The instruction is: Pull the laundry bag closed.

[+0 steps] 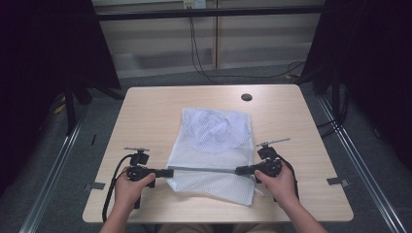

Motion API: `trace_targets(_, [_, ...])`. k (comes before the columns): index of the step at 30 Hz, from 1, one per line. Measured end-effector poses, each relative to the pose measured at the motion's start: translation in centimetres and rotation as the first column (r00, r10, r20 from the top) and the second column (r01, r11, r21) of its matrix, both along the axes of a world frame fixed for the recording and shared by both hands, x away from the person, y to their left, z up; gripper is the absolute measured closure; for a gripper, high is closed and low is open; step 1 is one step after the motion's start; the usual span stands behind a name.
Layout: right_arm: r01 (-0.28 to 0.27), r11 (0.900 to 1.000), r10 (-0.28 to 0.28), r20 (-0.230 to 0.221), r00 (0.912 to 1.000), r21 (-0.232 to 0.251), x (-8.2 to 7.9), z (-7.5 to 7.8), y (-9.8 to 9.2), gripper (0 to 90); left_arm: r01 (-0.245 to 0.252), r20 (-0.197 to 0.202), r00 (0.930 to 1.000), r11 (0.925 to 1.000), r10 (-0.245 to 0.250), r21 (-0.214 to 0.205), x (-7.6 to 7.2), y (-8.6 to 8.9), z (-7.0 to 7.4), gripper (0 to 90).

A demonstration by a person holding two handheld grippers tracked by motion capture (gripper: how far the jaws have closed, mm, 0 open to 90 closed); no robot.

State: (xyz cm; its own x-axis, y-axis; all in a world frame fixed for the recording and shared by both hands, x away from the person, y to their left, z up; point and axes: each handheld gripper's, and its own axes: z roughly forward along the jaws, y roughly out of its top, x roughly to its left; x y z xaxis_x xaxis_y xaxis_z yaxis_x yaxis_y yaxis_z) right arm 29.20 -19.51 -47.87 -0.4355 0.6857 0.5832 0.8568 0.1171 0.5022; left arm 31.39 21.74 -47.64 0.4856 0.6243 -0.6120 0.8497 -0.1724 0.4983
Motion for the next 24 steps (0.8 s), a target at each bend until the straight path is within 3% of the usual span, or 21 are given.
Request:
trace_targets(14, [-0.002,0.9995,0.003,0.018,0.9998,-0.032,-0.6,0.4,-0.9,87.0,0.003,-0.013,0.9999,1.0,-0.003,0.002,0.0,-0.2,-0.2,87.9])
trace_targets(24, [0.008,0.9999,-0.007,0.025,0.9997,-0.015,-0.7,0.4,-1.5,87.0,-0.002,-0.017,0.9999,1.0,0.002,-0.007,0.0,-0.4,-0.3,87.9])
